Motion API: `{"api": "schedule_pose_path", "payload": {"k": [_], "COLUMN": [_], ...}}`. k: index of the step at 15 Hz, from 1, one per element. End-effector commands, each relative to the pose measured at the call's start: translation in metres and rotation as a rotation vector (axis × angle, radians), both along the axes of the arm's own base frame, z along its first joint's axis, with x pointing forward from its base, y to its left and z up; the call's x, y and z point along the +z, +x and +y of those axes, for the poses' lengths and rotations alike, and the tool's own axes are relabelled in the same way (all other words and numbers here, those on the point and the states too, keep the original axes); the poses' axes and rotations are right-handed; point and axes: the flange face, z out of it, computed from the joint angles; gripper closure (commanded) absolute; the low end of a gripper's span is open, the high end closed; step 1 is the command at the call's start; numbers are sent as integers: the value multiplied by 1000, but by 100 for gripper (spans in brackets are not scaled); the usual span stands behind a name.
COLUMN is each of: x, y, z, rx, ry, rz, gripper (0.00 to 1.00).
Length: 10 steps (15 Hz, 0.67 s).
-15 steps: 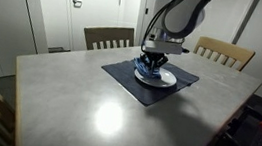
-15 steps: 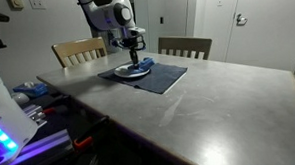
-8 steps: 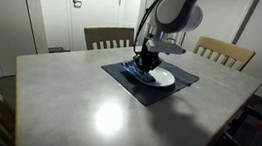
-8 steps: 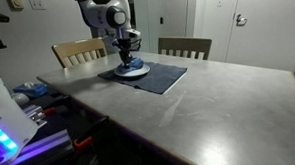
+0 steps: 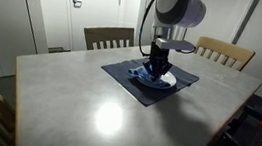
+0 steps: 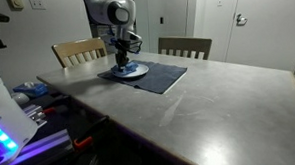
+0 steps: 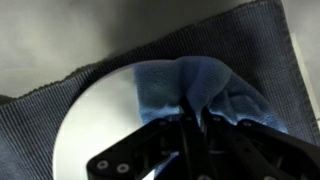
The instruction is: Wipe the plate with the towel
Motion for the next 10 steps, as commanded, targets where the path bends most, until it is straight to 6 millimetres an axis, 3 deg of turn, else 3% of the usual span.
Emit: {"api": "schedule_pose_path", "payload": {"k": [1,10], "x": [-13,-15], "y": [-15,0], "z": [-17,-37], "rx": [-161,-650], "ry": [-85,-251], "rz": [83,54], "gripper": [98,98]}}
